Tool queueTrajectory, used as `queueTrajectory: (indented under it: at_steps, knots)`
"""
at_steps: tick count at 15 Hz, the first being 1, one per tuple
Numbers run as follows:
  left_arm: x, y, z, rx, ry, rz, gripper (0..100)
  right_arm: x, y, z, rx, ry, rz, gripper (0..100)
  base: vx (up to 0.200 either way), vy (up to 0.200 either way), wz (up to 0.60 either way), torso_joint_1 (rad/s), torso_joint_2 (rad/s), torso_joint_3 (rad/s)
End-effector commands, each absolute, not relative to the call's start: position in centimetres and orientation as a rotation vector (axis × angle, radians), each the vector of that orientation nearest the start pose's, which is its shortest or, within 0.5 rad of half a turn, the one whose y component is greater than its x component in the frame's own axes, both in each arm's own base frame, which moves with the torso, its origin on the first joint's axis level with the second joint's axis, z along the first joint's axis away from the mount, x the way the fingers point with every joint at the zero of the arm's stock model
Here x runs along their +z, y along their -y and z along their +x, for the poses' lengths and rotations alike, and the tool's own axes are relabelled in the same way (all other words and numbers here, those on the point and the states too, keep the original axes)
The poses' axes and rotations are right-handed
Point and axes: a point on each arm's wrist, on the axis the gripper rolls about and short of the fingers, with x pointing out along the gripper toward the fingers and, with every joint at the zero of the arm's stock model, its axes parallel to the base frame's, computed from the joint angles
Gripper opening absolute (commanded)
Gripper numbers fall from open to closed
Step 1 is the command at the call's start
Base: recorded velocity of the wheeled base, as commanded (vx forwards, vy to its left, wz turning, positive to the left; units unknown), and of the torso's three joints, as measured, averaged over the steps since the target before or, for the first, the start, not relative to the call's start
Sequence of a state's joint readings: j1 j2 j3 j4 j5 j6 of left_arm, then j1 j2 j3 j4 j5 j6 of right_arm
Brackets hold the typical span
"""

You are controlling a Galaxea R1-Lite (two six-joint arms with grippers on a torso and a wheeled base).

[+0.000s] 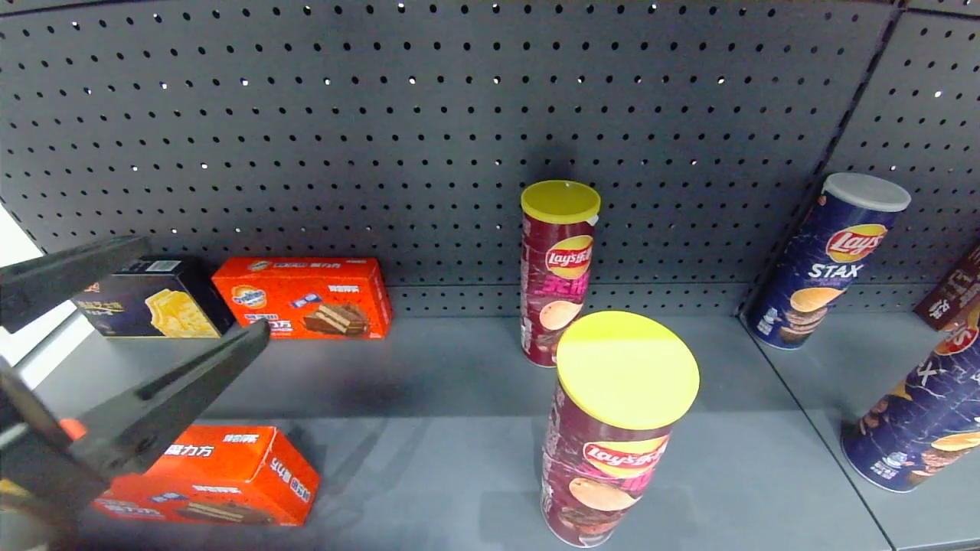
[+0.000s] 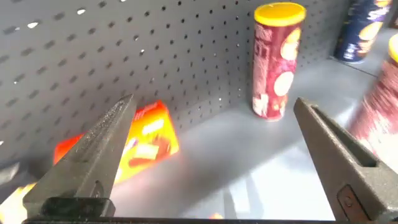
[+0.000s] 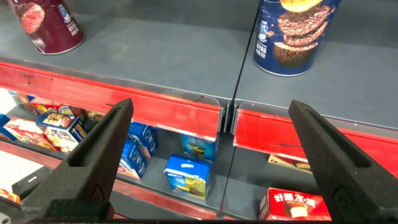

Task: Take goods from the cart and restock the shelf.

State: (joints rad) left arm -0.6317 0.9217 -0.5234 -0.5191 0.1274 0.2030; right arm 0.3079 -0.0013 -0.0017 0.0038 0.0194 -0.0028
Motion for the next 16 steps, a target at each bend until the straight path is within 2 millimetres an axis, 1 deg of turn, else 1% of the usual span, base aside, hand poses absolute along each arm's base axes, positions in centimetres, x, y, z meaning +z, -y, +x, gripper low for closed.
queueTrajectory:
  at_steps: [1,2,4,5,6,7,8,9,10,11,12,13,16]
  knots:
    - [21.6,2.1,3.7,-0.432,0.225,0.172,100,7.5,0.7,-2.2,0.328,-0.003,-0.003,100,0.0,0.0,0.0,0.0,0.0,0.0]
    - [20.2,1.2,2.8,-0.358,0.228,0.201,100,7.5,0.7,-2.2,0.328,-0.003,-0.003,100,0.0,0.0,0.0,0.0,0.0,0.0]
    - [16.9,0.5,2.3,-0.198,0.185,0.265,100,7.5,0.7,-2.2,0.328,-0.003,-0.003,100,0.0,0.0,0.0,0.0,0.0,0.0]
    - [15.9,0.3,1.9,-0.144,0.174,0.281,100,7.5,0.7,-2.2,0.328,-0.003,-0.003,100,0.0,0.0,0.0,0.0,0.0,0.0]
    - [14.4,0.0,1.2,-0.068,0.168,0.296,100,7.6,0.7,-2.2,0.328,-0.001,-0.003,100,0.0,0.0,0.0,0.0,0.0,0.0]
    - [12.2,-0.3,-0.1,0.003,0.174,0.297,100,7.5,0.7,-2.2,0.328,-0.003,-0.003,100,0.0,0.0,0.0,0.0,0.0,0.0]
    - [10.7,-0.4,-0.7,0.033,0.098,0.309,100,7.5,0.7,-2.2,0.328,-0.003,-0.003,100,0.0,0.0,0.0,0.0,0.0,0.0]
    - [10.1,-0.3,-0.9,0.023,0.058,0.312,100,7.5,0.7,-2.2,0.328,-0.003,-0.003,100,0.0,0.0,0.0,0.0,0.0,0.0]
    - [9.1,-0.1,-1.4,-0.036,0.035,0.313,100,7.5,0.7,-2.2,0.328,-0.003,-0.003,100,0.0,0.0,0.0,0.0,0.0,0.0]
    - [8.5,0.0,-1.6,-0.108,0.004,0.307,100,7.5,0.7,-2.2,0.328,-0.003,-0.003,100,0.0,0.0,0.0,0.0,0.0,0.0]
    - [8.3,0.3,-1.6,-0.253,0.003,0.291,100,7.5,0.7,-2.2,0.328,-0.003,-0.003,100,0.0,0.0,0.0,0.0,0.0,0.0]
    - [8.3,0.4,-1.6,-0.281,0.005,0.287,100,7.5,0.7,-2.2,0.328,-0.003,-0.003,100,0.0,0.0,0.0,0.0,0.0,0.0]
    - [8.4,0.4,-1.6,-0.274,0.012,0.285,100,7.5,0.7,-2.2,0.328,-0.003,-0.003,100,0.0,0.0,0.0,0.0,0.0,0.0]
